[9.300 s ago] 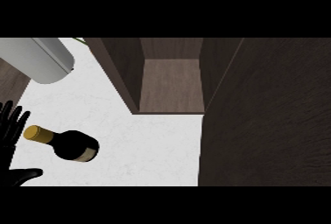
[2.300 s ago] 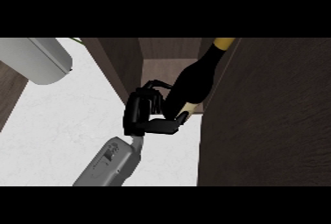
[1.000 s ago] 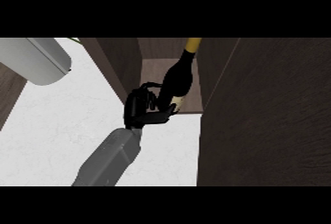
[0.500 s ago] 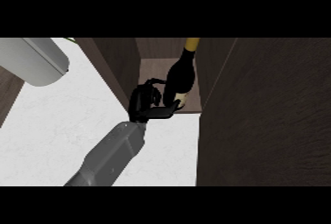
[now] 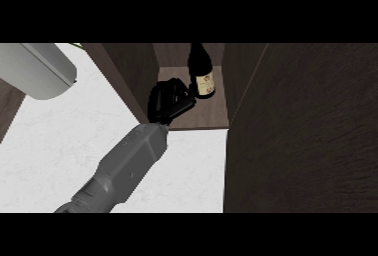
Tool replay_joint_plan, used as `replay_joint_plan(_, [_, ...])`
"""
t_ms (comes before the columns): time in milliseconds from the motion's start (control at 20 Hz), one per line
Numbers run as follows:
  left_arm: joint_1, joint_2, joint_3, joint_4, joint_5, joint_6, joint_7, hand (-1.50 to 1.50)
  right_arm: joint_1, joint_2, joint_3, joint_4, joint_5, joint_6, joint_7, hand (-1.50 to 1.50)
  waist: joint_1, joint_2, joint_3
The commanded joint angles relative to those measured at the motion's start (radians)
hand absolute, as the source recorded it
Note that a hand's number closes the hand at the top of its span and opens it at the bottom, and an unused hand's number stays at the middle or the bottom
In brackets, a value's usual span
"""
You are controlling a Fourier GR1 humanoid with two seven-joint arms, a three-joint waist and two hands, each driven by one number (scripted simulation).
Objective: Pick up the wine, place it into the cabinet and close the cabinet
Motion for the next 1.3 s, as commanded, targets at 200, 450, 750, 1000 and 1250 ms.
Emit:
replay_joint_plan(200, [-0.062,0.0,0.021,0.114,0.016,-0.014,-0.009,1.5,0.063,-0.013,-0.01,-0.013,-0.016,0.046,-0.051,-1.5,-0.006,0.0,0.0])
replay_joint_plan(450, [-0.068,0.0,0.007,0.163,0.032,0.01,0.027,1.5,0.014,0.002,0.029,-0.015,0.009,0.015,-0.007,-1.5,-0.019,0.005,0.0])
replay_joint_plan(750, [-0.115,0.0,0.05,0.239,0.035,-0.036,-0.017,1.5,-0.052,-0.011,0.006,-0.006,-0.027,-0.005,0.039,-1.5,-0.024,0.01,-0.001])
replay_joint_plan(1000, [-0.055,0.0,0.088,0.255,0.045,-0.055,-0.153,1.5,0.009,-0.018,-0.011,0.013,-0.019,0.032,-0.026,-1.5,-0.023,0.01,-0.001])
replay_joint_plan(1250, [-0.121,0.036,0.112,0.276,0.016,-0.083,-0.142,-1.5,0.017,0.006,0.015,0.0,0.03,0.01,-0.041,-1.5,0.002,0.003,0.0])
